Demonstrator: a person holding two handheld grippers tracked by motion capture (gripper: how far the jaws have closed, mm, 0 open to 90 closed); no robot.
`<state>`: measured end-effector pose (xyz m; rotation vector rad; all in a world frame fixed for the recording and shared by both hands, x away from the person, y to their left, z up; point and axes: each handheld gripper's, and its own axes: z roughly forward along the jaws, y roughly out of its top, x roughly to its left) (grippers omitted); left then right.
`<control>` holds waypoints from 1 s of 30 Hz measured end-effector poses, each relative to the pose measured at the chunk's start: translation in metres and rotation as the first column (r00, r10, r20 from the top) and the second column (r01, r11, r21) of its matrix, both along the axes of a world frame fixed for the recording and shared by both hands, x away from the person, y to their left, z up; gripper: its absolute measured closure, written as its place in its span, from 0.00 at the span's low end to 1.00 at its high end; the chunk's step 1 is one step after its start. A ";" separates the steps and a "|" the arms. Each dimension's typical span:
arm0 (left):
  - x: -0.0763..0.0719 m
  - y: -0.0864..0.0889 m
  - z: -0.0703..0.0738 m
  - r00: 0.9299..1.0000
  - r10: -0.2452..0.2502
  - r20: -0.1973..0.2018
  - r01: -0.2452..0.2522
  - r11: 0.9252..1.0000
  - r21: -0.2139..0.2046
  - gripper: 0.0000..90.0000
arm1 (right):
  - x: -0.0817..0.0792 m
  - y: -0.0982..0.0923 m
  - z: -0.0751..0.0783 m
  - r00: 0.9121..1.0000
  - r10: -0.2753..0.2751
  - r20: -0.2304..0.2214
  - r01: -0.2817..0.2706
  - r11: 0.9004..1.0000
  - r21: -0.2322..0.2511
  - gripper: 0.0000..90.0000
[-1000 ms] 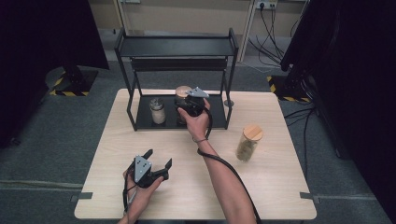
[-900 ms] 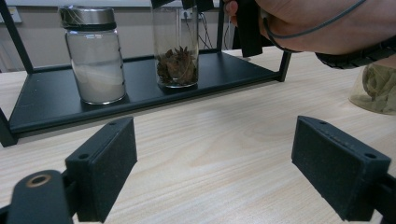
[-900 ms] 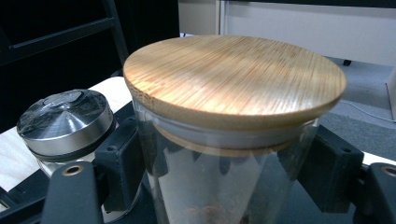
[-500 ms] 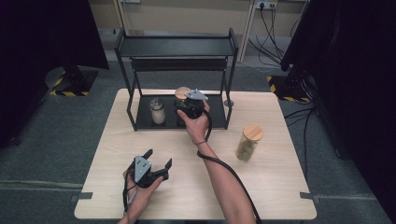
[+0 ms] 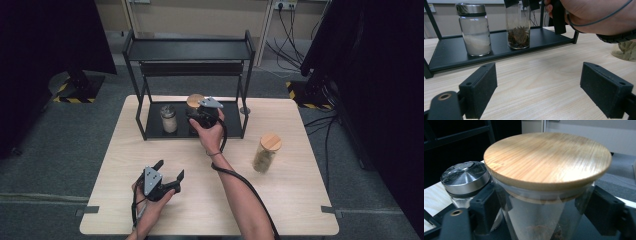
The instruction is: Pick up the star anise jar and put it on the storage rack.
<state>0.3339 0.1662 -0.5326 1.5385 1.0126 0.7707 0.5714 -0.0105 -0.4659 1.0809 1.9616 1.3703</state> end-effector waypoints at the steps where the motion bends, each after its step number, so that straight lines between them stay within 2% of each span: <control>1: 0.000 0.000 0.000 1.000 0.000 0.000 0.000 1.000 0.001 0.15 | 0.000 0.000 0.000 1.000 0.002 -0.006 -0.002 1.000 0.001 0.19; 5: 0.000 0.000 0.000 1.000 0.000 0.001 0.000 1.000 0.004 0.15 | -0.001 -0.001 0.001 1.000 0.009 -0.027 -0.009 1.000 0.026 0.10; 9: 0.000 0.000 0.000 1.000 0.001 0.002 -0.001 1.000 0.004 0.15 | -0.003 -0.002 0.004 0.999 0.023 -0.041 -0.022 0.999 0.028 0.05; 18: 0.000 -0.001 0.000 1.000 0.000 0.002 0.000 1.000 0.008 0.15 | -0.010 -0.006 0.006 0.999 0.031 -0.045 -0.030 0.999 0.017 0.03; 30: -0.001 -0.001 0.000 1.000 0.002 0.004 -0.002 1.000 0.009 0.15 | -0.022 -0.014 0.008 0.998 0.029 -0.048 -0.028 0.999 0.033 0.02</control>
